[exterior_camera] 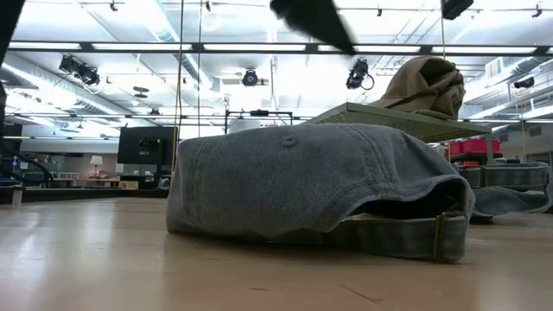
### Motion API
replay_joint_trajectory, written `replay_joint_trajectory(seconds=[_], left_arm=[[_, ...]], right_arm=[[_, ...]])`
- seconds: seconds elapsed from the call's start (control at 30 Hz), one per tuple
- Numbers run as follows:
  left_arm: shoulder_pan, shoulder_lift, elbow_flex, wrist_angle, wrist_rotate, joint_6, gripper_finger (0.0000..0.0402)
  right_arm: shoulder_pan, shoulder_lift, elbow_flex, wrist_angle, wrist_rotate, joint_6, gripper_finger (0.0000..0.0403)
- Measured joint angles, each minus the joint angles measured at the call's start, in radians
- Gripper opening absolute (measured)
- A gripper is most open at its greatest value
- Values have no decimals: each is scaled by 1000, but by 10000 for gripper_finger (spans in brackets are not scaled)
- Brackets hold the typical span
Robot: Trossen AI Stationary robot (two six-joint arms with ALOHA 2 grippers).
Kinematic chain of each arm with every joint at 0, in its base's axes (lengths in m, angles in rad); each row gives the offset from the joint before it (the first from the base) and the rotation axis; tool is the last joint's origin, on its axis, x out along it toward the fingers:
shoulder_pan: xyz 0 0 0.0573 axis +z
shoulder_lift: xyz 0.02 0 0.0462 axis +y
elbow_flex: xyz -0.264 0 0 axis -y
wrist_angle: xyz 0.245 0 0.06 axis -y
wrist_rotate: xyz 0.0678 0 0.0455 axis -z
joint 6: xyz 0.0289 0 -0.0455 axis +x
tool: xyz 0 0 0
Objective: Stack caps on shelf
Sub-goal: Put the left black cap on the shelf
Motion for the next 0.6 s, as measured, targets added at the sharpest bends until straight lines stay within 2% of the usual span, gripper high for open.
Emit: replay_joint_trajectory(seconds=[0.1, 0.2, 0.33, 0.6], left_arm=[[-55, -42, -96, 80, -38, -34, 1], [-104, -85, -196, 166, -50, -82, 2], [-149, -93, -286, 149, -57, -206, 8], [-163, -75, -329, 176, 3, -380, 15]], right_arm=[[32, 20, 2, 17, 72, -5, 2], [56, 50, 27, 20, 76, -10, 2], [84, 116, 73, 18, 79, -22, 2], [91, 257, 153, 38, 80, -78, 2]])
